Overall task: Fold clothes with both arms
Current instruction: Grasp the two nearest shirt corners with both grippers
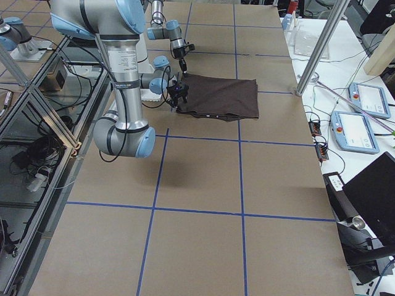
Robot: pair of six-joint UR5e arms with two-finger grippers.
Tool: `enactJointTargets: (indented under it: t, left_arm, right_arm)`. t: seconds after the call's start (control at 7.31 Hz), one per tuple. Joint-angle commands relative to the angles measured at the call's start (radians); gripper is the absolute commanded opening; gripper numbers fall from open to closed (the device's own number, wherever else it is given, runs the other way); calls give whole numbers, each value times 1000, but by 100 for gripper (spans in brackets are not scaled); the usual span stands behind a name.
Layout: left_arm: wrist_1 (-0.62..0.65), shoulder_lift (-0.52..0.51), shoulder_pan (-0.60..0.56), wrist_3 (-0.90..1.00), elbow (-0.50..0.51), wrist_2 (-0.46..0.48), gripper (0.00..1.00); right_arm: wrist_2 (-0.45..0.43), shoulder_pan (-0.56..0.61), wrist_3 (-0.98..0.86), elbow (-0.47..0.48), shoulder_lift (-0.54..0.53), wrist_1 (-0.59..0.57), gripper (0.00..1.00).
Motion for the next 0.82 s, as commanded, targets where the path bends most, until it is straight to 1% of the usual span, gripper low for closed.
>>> enactJointTargets:
  t: [0.0, 0.68]
  left_arm:
    - [0, 0, 0, 0, 1, 0, 0]
    - [0, 0, 0, 0, 1, 0, 0]
  right_arm:
    - [-6, 5, 37, -5, 5, 2, 0]
    - [-6, 21, 40, 0, 24, 5, 0]
